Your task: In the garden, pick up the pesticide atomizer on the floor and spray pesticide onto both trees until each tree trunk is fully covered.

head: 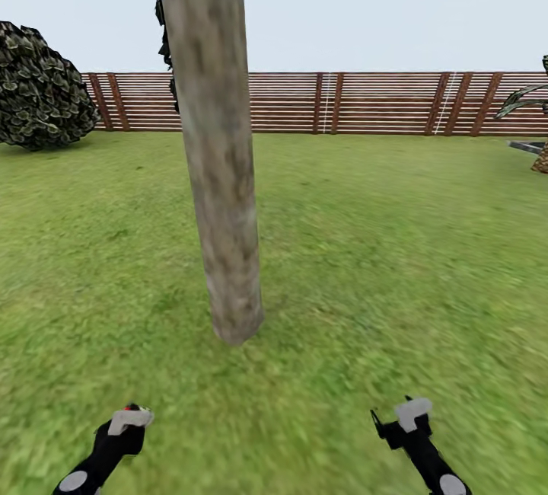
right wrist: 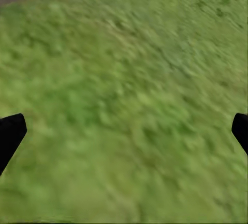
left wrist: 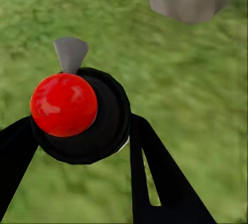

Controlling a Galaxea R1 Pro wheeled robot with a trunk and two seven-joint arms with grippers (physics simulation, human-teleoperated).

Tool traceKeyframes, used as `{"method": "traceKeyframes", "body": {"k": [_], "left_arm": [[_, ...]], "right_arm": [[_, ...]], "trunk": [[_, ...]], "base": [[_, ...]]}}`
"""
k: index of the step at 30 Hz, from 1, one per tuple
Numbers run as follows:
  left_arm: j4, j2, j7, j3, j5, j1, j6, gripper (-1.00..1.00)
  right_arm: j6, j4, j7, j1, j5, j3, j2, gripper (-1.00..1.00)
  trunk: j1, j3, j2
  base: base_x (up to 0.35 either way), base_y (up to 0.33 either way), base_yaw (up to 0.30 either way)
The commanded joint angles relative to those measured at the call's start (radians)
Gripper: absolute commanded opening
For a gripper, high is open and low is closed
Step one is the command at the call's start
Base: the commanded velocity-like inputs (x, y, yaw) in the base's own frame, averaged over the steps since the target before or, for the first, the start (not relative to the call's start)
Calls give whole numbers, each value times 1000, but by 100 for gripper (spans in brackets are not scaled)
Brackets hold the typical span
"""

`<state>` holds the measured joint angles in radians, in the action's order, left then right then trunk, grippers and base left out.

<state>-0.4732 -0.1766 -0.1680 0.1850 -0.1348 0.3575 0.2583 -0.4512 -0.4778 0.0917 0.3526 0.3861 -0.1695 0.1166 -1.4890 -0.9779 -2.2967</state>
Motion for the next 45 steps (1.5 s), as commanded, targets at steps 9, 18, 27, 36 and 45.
{"method": "traceKeyframes", "body": {"k": [9,18,27,36,45], "left_arm": [[-55,-100,-762,10,-308,177,-168,-100],[-57,-85,-871,8,-477,210,-183,-100],[-59,-40,-898,-91,-502,211,-184,-100],[-85,17,-898,-152,-529,212,-186,-100],[-112,69,-898,-175,-545,211,-188,-100]], "right_arm": [[234,-37,653,234,121,170,-17,100],[287,-98,822,282,122,232,-120,100],[289,-165,930,282,122,234,-144,-100],[289,-188,946,282,145,373,-176,-100],[290,-195,945,282,149,419,-193,-100]], "trunk": [[0,-1,0],[0,-1,0],[0,-1,0],[0,-1,0],[0,-1,0]], "base": [[3,-2,0],[0,0,0],[0,0,0],[0,0,0],[0,0,0]]}}
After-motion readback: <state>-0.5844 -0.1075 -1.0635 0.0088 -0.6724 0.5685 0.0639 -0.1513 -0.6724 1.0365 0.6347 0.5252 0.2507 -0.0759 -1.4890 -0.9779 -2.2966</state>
